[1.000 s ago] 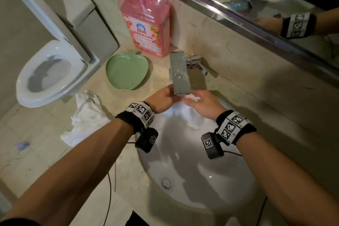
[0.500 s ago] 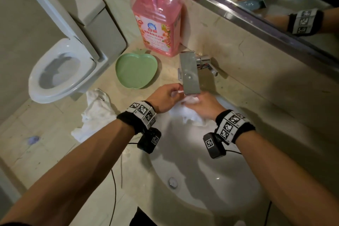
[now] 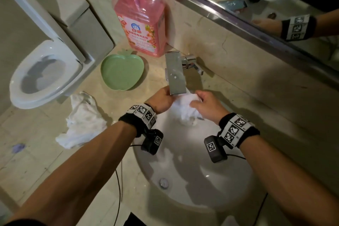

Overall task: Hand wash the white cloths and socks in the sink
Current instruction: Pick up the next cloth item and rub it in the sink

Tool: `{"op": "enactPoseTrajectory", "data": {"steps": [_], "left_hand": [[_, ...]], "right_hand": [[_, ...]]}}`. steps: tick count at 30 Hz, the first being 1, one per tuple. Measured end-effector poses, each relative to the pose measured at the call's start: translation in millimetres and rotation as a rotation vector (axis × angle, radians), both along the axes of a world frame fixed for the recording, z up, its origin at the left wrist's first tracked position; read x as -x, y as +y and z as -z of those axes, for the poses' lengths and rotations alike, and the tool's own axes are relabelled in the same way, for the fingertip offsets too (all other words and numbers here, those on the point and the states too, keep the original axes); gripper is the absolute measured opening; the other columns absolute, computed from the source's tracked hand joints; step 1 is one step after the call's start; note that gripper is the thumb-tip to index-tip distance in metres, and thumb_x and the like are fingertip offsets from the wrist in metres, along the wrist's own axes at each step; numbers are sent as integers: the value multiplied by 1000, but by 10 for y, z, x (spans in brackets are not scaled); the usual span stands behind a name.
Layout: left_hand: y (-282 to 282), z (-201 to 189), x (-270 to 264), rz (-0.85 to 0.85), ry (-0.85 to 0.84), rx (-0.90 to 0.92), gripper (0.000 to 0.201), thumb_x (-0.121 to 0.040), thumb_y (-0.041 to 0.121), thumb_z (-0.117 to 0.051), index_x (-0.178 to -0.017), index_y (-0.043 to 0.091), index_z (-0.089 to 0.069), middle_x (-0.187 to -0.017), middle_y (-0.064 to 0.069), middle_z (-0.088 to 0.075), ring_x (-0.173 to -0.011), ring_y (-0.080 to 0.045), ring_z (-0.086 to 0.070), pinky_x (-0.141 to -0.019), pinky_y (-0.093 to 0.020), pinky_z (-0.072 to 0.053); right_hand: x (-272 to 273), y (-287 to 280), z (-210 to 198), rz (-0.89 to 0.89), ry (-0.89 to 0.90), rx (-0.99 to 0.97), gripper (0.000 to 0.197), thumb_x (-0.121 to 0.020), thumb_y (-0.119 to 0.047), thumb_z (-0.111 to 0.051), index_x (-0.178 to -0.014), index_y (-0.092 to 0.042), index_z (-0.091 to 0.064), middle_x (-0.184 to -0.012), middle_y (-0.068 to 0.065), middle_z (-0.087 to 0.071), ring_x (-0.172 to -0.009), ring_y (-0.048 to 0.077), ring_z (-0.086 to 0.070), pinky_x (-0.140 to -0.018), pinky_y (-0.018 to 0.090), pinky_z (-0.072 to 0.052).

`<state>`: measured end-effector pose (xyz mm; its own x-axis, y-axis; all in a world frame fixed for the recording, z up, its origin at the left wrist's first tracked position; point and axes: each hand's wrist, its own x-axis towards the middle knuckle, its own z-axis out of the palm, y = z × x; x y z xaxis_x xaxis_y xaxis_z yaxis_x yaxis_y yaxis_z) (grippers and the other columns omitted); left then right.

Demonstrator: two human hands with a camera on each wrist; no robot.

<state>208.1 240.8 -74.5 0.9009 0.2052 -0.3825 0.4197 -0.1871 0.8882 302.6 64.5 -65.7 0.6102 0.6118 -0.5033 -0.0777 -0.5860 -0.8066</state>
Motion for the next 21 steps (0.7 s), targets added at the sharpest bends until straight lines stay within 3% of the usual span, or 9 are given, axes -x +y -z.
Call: {"op": "enactPoseTrajectory", "data": {"steps": [2, 6, 7, 9, 11, 14, 16, 18, 21], "left_hand": [[-5, -35, -14, 30, -38, -68, 33, -97, 10, -54, -124, 26, -63, -115, 14, -62, -103, 0, -57, -79, -2, -41], [35, -111, 13, 44, -66, -48, 25, -99, 13, -56, -122, 19, -62, -111, 10, -67, -97, 1, -64, -82, -15, -50], [77, -115, 22, 44, -52, -44, 25, -100, 15, -54, -124, 14, -61, -115, 7, -67, -105, 0, -63, -91, -19, -50], [169, -90, 55, 26, 26, -13, 31, -102, 18, -49, -129, 3, -56, -130, -10, -63, -125, -21, -56, -109, -39, -43], [197, -52, 111, 42, 83, 45, 32, -104, 16, -45, -132, 4, -54, -136, -11, -59, -131, -29, -51, -112, -42, -38], [140, 19, 175, 230, 180, -98, 33, -106, 18, -41, -136, 13, -53, -135, -4, -58, -128, -23, -51, -109, -33, -37], [114, 47, 204, 353, 258, -266, 34, -106, 29, -38, -129, 13, -58, -131, -5, -61, -122, -24, -54, -107, -34, -39], [123, 51, 218, 305, 248, -284, 36, -106, 31, -38, -124, 10, -61, -125, -9, -64, -115, -27, -57, -105, -36, -41], [140, -65, 199, 220, 143, -229, 33, -106, 25, -39, -129, 10, -58, -123, -9, -65, -113, -27, -59, -103, -38, -44]], "right_hand": [[28, 24, -3, -42, 30, -31, 22, -80, -32, -75, -100, -22, -70, -90, -3, -76, -89, 20, -72, -78, 35, -57], [105, 152, -2, -61, -2, -37, 29, -94, -36, -67, -105, -10, -72, -76, -5, -66, -68, 12, -61, -69, 32, -48], [113, 180, -17, -30, 23, -77, 24, -96, -34, -64, -109, -15, -73, -85, -6, -71, -79, 12, -67, -77, 31, -51], [110, 215, -46, 29, 90, -162, 19, -99, -24, -61, -114, -21, -71, -107, -3, -75, -106, 15, -68, -95, 32, -52], [101, 221, -61, 45, 105, -206, 22, -100, -15, -58, -118, -19, -69, -114, 4, -74, -114, 22, -65, -100, 37, -50], [70, 195, -85, 122, 122, -207, 19, -100, -19, -58, -114, -16, -70, -108, 17, -73, -99, 26, -67, -91, 44, -52], [21, 164, -110, 231, 194, -216, 17, -99, -24, -59, -104, -14, -72, -90, 12, -73, -82, 22, -66, -76, 37, -54], [-40, 125, -134, 296, 227, -199, 12, -96, -21, -62, -94, -18, -73, -79, -1, -75, -76, 16, -69, -68, 30, -54], [-76, 64, -131, 182, 169, -102, 21, -85, -27, -75, -103, -18, -68, -87, 5, -75, -82, 22, -73, -74, 38, -58]]}}
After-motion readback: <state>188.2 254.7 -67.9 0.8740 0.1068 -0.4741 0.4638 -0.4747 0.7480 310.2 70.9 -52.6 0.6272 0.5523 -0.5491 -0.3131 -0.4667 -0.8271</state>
